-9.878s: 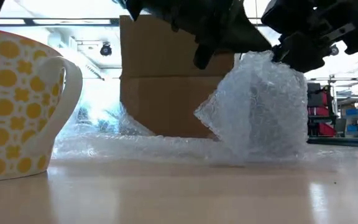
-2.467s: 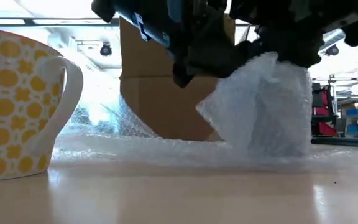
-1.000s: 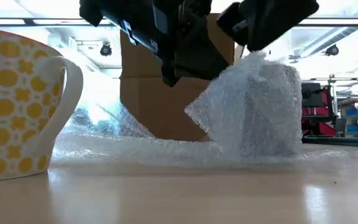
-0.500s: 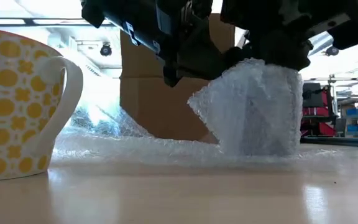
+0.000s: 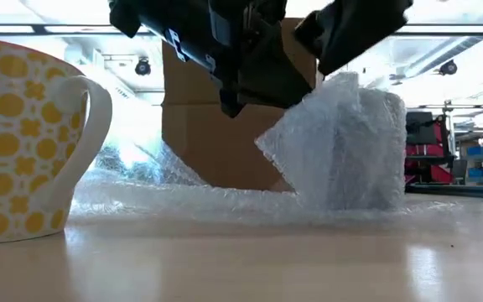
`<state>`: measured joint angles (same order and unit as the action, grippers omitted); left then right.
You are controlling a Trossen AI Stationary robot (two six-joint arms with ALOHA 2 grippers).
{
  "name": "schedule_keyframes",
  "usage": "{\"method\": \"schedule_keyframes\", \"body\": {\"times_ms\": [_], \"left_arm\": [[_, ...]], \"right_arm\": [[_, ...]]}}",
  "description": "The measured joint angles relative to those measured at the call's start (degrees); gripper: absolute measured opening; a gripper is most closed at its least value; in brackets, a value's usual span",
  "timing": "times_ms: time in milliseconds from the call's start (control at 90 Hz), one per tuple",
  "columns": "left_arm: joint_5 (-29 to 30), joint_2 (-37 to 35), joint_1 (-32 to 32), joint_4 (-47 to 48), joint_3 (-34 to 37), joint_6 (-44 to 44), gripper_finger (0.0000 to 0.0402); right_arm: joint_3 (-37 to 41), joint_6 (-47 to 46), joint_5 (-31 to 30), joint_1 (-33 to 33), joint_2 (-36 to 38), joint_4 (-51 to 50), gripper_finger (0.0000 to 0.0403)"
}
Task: Wrap mug
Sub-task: Wrap the blue mug with the right bubble wrap
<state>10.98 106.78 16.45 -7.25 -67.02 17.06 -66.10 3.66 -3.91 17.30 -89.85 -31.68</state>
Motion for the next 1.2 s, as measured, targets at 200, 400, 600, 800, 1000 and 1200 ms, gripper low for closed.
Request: {"method": "schedule_keyframes", "body": {"times_ms": [200,400,600,800,1000,1200], "left_arm": [[0.0,0.0,0.0,-0.2,0.0,0.0,0.0000],[0.0,0.0,0.0,0.1,0.0,0.0,0.0000],[0.0,0.0,0.0,0.0,0.0,0.0,0.0000],[-0.1,0.0,0.0,0.0,0.0,0.0,0.0000],[-0.1,0.0,0.0,0.0,0.0,0.0,0.0000],[0.0,0.0,0.0,-0.2,0.0,0.0,0.0000]], "right_arm": [[3.7,-0.7,-0.6,-0.4,-5.5,2.3,0.0000],[3.4,-0.3,0.1,-0.3,-9.7,5.4,0.0000],[-1.8,1.5,1.3,-0.3,-7.1,-2.1,0.0000],[-5.8,-2.2,2.6,-0.3,-0.6,-11.6,0.0000],[-1.7,-5.0,4.4,-0.3,-0.7,-11.0,0.0000],[0.9,-4.0,1.5,-0.4,-6.4,-5.3,0.0000]]}}
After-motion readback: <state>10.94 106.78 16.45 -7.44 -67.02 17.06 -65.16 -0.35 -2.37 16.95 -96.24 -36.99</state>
